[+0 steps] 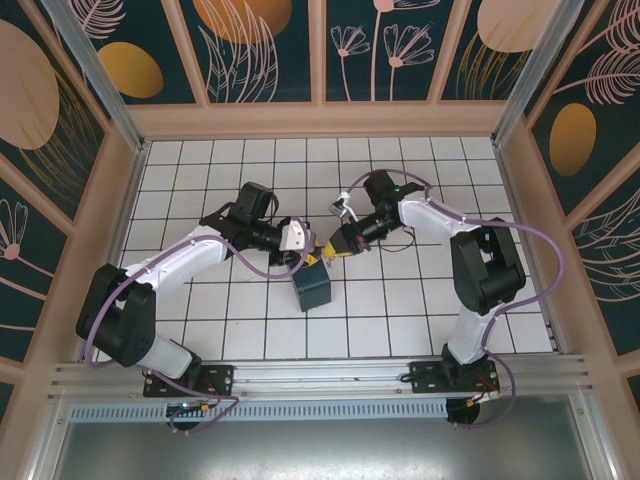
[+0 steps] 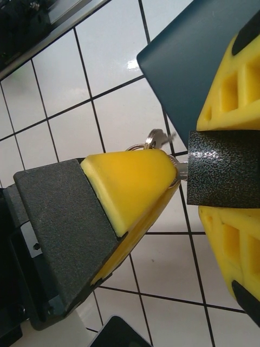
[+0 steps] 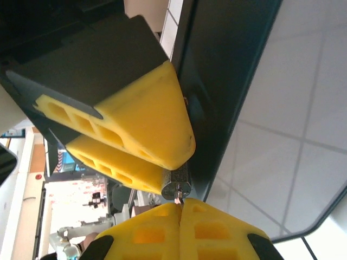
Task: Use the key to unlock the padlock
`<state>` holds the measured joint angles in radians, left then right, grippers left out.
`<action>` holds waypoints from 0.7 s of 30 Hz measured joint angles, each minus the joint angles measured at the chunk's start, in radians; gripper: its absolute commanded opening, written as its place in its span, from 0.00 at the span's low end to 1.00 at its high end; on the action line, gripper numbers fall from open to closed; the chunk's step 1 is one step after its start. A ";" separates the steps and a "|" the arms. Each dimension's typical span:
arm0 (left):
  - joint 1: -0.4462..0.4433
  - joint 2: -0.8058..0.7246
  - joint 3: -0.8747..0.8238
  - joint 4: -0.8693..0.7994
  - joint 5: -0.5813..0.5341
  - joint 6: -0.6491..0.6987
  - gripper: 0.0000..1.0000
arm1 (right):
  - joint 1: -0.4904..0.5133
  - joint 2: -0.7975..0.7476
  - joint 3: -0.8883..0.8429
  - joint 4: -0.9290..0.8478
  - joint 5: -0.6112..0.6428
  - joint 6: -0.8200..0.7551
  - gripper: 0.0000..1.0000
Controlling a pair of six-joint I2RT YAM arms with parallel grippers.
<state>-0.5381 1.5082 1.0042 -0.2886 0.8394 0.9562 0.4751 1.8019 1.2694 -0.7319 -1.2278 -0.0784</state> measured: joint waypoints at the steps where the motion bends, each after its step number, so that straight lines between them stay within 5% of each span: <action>1: 0.002 0.000 0.000 0.000 -0.005 -0.002 0.29 | 0.003 0.000 0.000 0.014 0.006 0.017 0.00; 9: 0.016 -0.003 -0.024 0.049 -0.017 -0.090 0.28 | 0.014 -0.039 -0.045 0.167 0.046 0.143 0.03; 17: 0.013 -0.014 -0.090 0.180 0.013 -0.175 0.28 | 0.017 -0.093 -0.110 0.309 0.039 0.246 0.32; 21: 0.012 -0.019 -0.100 0.216 0.021 -0.185 0.28 | 0.004 -0.128 -0.135 0.335 0.024 0.266 0.37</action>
<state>-0.5259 1.4891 0.9047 -0.0731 0.8604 0.7712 0.4789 1.6737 1.1347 -0.3965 -1.2037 0.1875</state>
